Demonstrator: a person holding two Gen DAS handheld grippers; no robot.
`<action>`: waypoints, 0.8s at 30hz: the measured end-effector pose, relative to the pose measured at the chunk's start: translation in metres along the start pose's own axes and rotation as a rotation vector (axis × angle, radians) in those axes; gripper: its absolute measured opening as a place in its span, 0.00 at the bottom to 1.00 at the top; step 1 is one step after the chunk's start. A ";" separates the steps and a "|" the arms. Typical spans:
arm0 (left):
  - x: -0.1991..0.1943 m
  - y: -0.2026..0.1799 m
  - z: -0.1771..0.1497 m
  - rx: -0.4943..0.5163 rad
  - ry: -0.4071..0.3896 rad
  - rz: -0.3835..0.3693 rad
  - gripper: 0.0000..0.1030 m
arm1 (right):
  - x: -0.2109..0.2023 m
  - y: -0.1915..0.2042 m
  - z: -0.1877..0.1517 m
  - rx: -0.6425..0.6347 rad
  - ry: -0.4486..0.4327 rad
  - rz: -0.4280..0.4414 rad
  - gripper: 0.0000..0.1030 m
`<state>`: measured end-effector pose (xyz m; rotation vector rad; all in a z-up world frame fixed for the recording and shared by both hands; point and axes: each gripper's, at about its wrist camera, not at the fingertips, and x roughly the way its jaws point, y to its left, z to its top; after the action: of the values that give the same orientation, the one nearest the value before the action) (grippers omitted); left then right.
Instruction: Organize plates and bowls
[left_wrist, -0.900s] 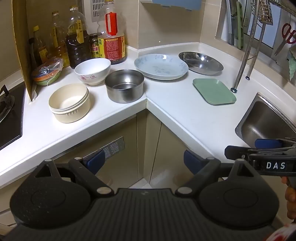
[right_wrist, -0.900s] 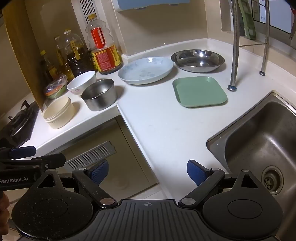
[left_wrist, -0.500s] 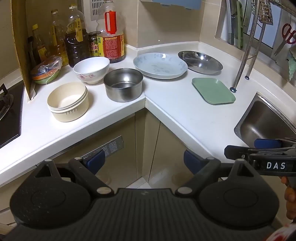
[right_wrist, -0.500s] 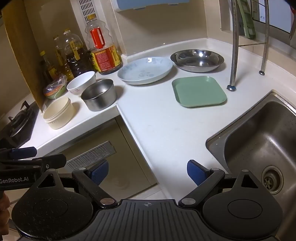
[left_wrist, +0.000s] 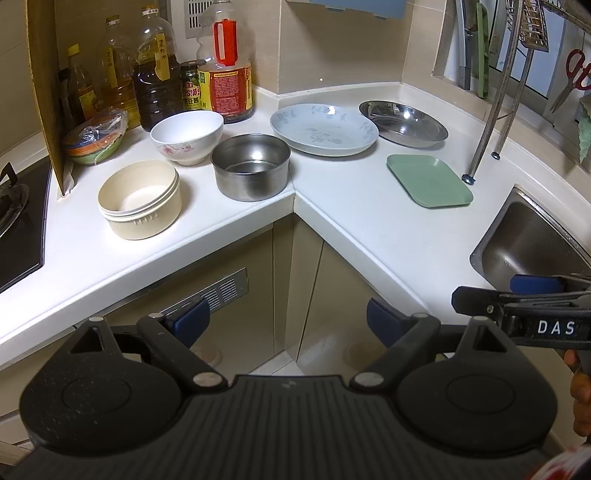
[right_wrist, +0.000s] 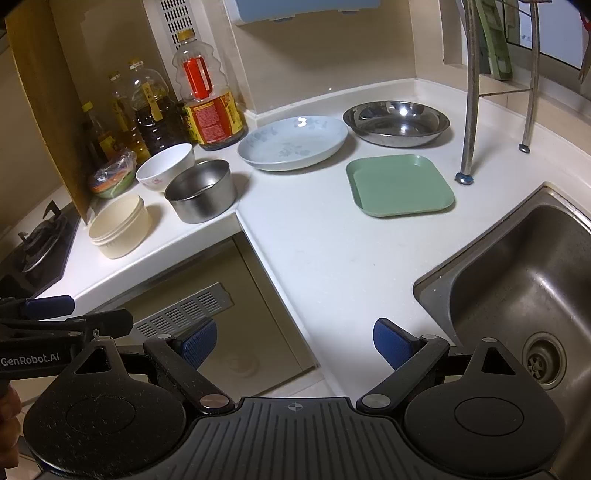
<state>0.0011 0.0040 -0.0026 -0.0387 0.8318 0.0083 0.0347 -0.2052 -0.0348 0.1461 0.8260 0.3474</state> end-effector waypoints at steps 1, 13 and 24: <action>0.000 0.000 0.000 0.000 0.000 0.000 0.88 | 0.000 0.000 0.000 0.000 0.000 0.000 0.89; 0.000 0.000 0.000 0.000 0.001 0.000 0.88 | -0.001 0.001 0.001 -0.001 -0.003 0.001 0.89; 0.000 0.001 0.001 0.000 0.002 -0.001 0.88 | -0.002 0.002 0.002 -0.002 -0.006 0.001 0.89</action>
<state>0.0017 0.0045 -0.0020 -0.0391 0.8340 0.0069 0.0345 -0.2036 -0.0314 0.1452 0.8201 0.3483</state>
